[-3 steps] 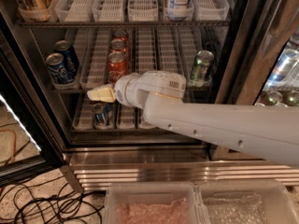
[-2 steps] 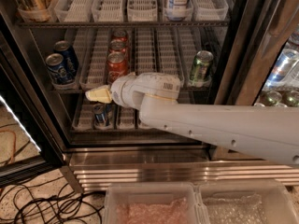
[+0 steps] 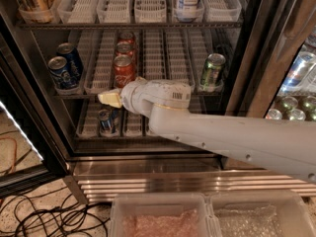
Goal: Pick coke can from middle shelf of fridge
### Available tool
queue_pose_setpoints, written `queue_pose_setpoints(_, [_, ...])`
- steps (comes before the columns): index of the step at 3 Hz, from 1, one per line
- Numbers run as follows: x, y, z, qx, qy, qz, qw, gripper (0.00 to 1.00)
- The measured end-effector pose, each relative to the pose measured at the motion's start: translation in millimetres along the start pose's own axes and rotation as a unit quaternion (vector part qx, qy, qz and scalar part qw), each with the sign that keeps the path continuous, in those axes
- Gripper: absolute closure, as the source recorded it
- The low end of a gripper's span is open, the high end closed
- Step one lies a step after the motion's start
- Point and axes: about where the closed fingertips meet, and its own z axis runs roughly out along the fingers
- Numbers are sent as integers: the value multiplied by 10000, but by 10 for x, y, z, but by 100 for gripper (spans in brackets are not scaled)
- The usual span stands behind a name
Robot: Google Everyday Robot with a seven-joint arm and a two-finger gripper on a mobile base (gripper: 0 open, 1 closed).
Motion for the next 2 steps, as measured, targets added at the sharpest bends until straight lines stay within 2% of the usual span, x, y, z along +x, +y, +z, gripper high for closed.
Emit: queue_pose_setpoints(2, [-145, -118, 86, 142, -275, -191, 9993, 16])
